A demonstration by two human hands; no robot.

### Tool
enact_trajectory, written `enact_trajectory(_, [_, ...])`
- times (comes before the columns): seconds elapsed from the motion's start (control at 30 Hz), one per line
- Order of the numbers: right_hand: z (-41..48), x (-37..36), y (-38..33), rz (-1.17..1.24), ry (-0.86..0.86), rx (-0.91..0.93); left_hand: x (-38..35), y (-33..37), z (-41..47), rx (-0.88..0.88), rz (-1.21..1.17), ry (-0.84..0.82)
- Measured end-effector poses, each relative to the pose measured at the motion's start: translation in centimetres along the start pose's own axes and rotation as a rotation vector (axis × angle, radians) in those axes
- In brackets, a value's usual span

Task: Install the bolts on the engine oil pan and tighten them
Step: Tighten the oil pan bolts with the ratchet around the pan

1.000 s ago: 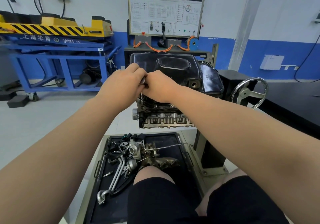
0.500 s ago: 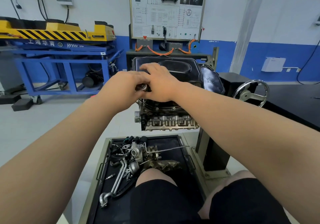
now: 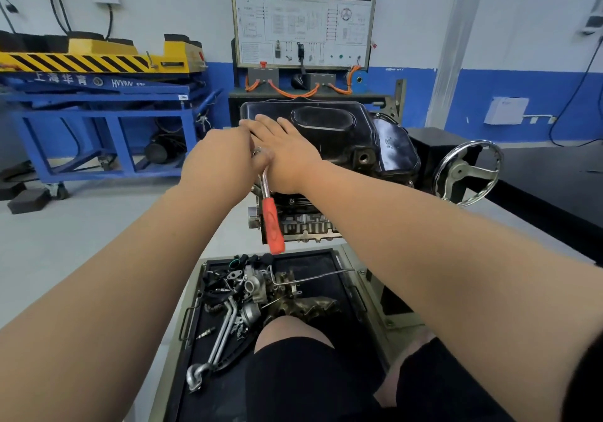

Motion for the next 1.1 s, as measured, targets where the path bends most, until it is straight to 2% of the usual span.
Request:
enact_trajectory(0.17, [0.2, -0.1, 0.0, -0.017, 0.014, -0.037, -0.3, 0.3, 0.1, 0.047, 0.023, -0.025])
enact_trajectory(0.4, [0.3, 0.8, 0.2, 0.137, 0.06, -0.07, 0.9, 1.0, 0.4, -0.058, 0.015, 0.056])
enact_trajectory(0.8, [0.2, 1.9, 0.2, 0.222, -0.031, -0.075, 1.1, 0.9, 0.8, -0.091, -0.004, 0.081])
enact_trajectory(1.1, [0.3, 1.3, 0.2, 0.117, -0.096, -0.036, 0.7, 0.6, 0.5, -0.094, 0.006, 0.061])
Point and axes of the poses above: each hand's wrist, its own z-axis towards the middle knuckle, its own x-axis out of the back of the hand, y = z × x, the point moved 3 cm from there along z, towards the middle knuckle, and after that the axes turned 2 degrees about y, right-handed, at the moved point
